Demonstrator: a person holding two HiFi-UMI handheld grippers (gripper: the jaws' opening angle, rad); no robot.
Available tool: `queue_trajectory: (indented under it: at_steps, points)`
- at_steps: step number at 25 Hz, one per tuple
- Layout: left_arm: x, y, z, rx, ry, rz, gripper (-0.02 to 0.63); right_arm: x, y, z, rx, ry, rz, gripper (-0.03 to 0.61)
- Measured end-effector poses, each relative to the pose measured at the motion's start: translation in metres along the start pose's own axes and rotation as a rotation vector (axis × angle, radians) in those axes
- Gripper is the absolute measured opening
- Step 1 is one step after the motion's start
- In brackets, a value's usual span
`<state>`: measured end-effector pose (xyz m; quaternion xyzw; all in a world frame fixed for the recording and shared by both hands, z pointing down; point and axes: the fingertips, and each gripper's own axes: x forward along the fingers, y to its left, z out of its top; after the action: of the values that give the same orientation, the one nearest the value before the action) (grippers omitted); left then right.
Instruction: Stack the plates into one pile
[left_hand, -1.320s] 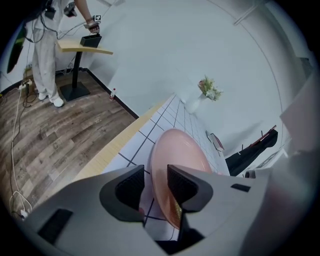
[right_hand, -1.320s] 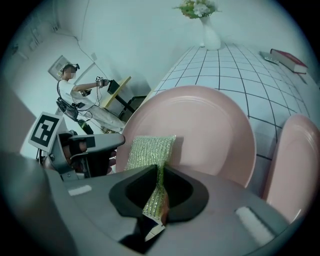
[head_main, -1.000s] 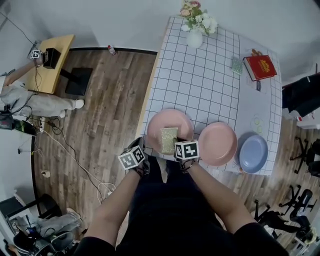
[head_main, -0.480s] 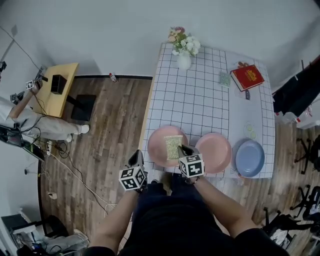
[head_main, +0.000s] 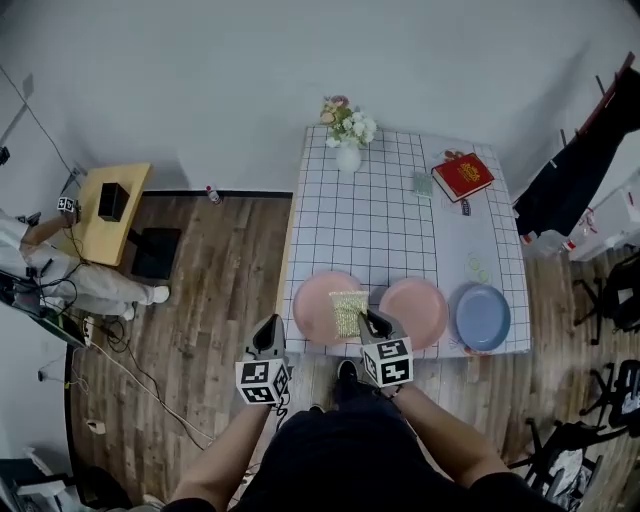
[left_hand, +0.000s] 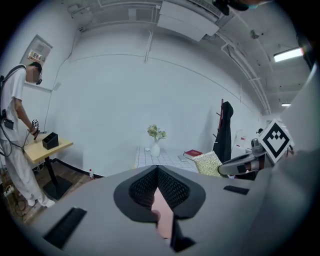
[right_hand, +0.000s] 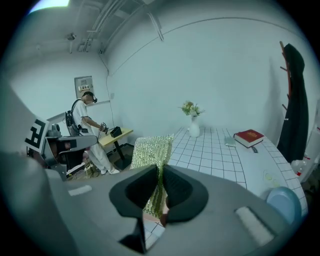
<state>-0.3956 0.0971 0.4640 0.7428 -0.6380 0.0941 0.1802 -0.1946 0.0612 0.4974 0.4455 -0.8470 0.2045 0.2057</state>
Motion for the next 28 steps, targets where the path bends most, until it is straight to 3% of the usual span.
queue_trajectory:
  at_steps: [15, 28]
  points:
    - [-0.084, -0.047, 0.045, 0.085, -0.141, -0.180, -0.005, -0.119, 0.044, 0.019, 0.011, -0.179, -0.131, 0.052]
    - [-0.132, -0.095, 0.027, 0.086, -0.155, -0.283, -0.005, -0.189, 0.066, -0.008, 0.012, -0.231, -0.180, 0.052]
